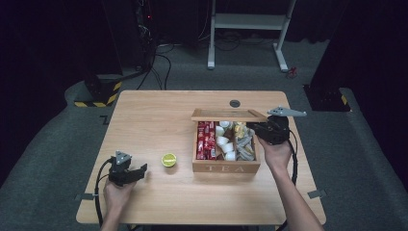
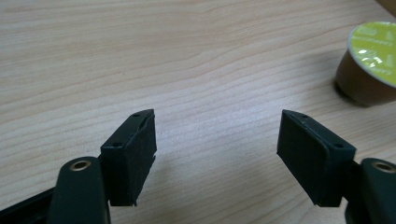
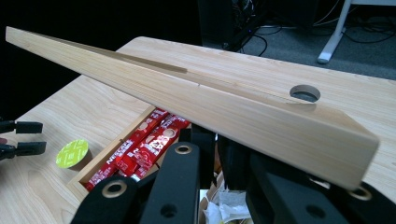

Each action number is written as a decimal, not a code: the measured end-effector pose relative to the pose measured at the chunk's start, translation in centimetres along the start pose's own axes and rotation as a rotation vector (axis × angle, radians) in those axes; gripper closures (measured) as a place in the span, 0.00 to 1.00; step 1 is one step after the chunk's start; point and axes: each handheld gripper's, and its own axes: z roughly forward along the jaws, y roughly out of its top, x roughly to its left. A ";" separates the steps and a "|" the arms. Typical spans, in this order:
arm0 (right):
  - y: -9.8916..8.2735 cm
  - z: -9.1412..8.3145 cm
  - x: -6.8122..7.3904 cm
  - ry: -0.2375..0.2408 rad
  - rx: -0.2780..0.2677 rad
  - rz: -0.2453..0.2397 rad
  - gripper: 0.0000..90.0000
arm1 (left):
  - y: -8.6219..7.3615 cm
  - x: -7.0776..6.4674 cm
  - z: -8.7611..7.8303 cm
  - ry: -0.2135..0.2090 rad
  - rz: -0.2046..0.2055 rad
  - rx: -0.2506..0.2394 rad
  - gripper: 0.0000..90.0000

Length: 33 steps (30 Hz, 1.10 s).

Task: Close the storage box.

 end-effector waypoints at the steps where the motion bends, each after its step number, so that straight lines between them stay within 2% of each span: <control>1: 0.0 0.0 0.0 -0.001 0.001 -0.002 0.95 | -0.1 0.1 0.1 0.001 -0.006 0.004 0.32; 8: 0.0 0.0 0.0 -0.003 0.002 -0.002 0.95 | -0.6 0.1 0.6 0.022 0.010 0.032 0.31; 15: 0.0 -0.1 0.0 -0.004 0.005 -0.004 0.94 | -0.7 0.1 0.7 0.025 0.007 0.017 0.30; 17: -0.1 -0.1 0.0 -0.001 0.004 -0.005 0.94 | -1.1 0.2 0.9 0.023 0.012 -0.019 0.27; 24: -1.0 -0.3 0.1 0.011 0.016 0.004 0.94 | -1.1 0.2 0.8 0.025 0.011 -0.018 0.27; 33: -2.2 -0.5 0.4 0.004 0.039 -0.009 0.94 | -1.1 0.1 0.8 0.027 0.014 -0.017 0.27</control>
